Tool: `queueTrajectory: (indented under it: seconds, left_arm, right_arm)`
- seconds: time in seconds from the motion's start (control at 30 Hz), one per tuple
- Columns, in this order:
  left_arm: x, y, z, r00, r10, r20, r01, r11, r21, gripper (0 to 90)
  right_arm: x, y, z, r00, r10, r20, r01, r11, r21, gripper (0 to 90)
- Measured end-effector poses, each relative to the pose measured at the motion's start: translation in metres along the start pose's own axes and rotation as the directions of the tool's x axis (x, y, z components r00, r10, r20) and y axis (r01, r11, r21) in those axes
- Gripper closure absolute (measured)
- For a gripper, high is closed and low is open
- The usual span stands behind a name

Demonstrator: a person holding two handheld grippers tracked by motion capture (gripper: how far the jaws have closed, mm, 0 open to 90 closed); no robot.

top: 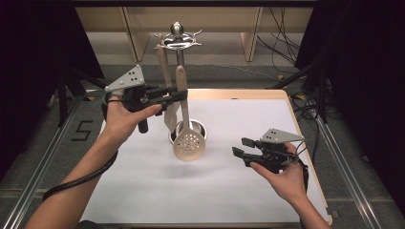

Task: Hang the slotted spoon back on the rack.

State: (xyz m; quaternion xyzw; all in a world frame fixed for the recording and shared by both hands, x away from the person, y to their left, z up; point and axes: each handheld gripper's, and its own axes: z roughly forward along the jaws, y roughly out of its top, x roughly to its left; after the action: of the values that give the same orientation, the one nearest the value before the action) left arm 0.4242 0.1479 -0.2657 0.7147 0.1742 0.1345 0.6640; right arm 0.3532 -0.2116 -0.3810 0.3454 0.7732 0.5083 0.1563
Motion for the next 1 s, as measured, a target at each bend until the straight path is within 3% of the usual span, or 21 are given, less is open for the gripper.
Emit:
queueTrajectory:
  seconds: [0.03, 0.1, 0.17, 0.23, 0.3, 0.33, 0.37, 0.47, 0.53, 0.67, 0.73, 0.83, 0.9, 1.0]
  left_arm:
    - [0.001, 0.001, 0.0, 1.0, -0.001, -0.001, 0.001, 1.0, 0.001, 74.0]
    - [0.002, 0.002, 0.001, 1.0, 0.0, 0.0, 0.0, 1.0, 0.004, 74.0]
    - [0.004, 0.005, 0.001, 1.0, 0.003, -0.005, -0.003, 1.0, 0.009, 74.0]
    - [0.007, 0.006, 0.001, 1.0, 0.002, -0.006, -0.002, 0.9999, 0.01, 74.0]
    - [0.009, 0.007, 0.002, 0.9999, -0.006, -0.009, 0.007, 1.0, 0.007, 74.0]
    - [0.01, 0.008, 0.002, 0.9999, -0.006, -0.009, 0.006, 0.9999, 0.008, 74.0]
    - [0.01, 0.008, 0.002, 0.9999, -0.006, -0.009, 0.006, 0.9999, 0.008, 74.0]
    - [0.013, 0.012, 0.003, 1.0, -0.003, -0.007, 0.003, 0.9999, 0.01, 74.0]
    - [0.015, 0.013, 0.004, 1.0, -0.004, -0.009, 0.004, 0.9999, 0.014, 74.0]
    - [0.018, 0.015, 0.003, 0.9999, -0.002, -0.011, 0.002, 0.9998, 0.017, 74.0]
    - [0.021, 0.018, 0.003, 0.9999, -0.006, -0.014, 0.006, 0.9998, 0.018, 74.0]
    - [0.023, 0.019, 0.003, 0.9999, -0.009, -0.011, 0.009, 0.9998, 0.018, 74.0]
    - [0.024, 0.019, 0.003, 0.9999, -0.006, -0.011, 0.006, 0.9996, 0.027, 74.0]
    - [0.025, 0.02, 0.005, 0.9999, -0.008, -0.009, 0.008, 0.9996, 0.028, 74.0]
  right_arm:
    - [-0.001, 0.0, 0.0, 0.9998, -0.017, 0.011, 0.017, 1.0, -0.008, 48.8]
    - [-0.001, 0.0, 0.0, 0.9998, -0.015, 0.009, 0.015, 1.0, -0.002, 48.8]
    - [0.001, 0.0, -0.001, 0.9997, 0.021, -0.011, -0.021, 1.0, 0.011, 48.8]
    - [-0.002, -0.001, -0.001, 0.9998, -0.006, -0.019, 0.006, 1.0, 0.002, 48.8]
    - [-0.001, -0.001, 0.0, 0.9997, 0.007, -0.023, -0.007, 1.0, 0.006, 48.8]
    - [-0.002, -0.001, -0.001, 0.9999, -0.01, 0.005, 0.011, 1.0, -0.002, 48.8]
    - [-0.002, -0.001, -0.001, 0.9999, -0.01, 0.005, 0.011, 1.0, -0.002, 48.8]
    - [0.002, 0.0, -0.002, 0.9995, 0.033, 0.001, -0.033, 0.999, -0.001, 48.8]
    - [-0.001, 0.0, -0.002, 1.0, 0.001, -0.003, -0.001, 1.0, 0.007, 48.8]
    - [-0.002, -0.001, -0.001, 0.9999, -0.009, 0.009, 0.009, 1.0, -0.008, 48.8]
    - [0.001, -0.002, -0.001, 0.9993, 0.038, -0.004, -0.038, 0.999, 0.007, 48.9]
    - [0.001, -0.001, -0.001, 0.9996, 0.028, -0.002, -0.028, 1.0, -0.004, 48.9]
    - [-0.002, -0.001, -0.001, 0.9999, -0.013, 0.005, 0.013, 1.0, -0.012, 48.8]
    - [-0.002, -0.001, 0.0, 0.9999, -0.013, 0.003, 0.013, 1.0, -0.008, 48.9]
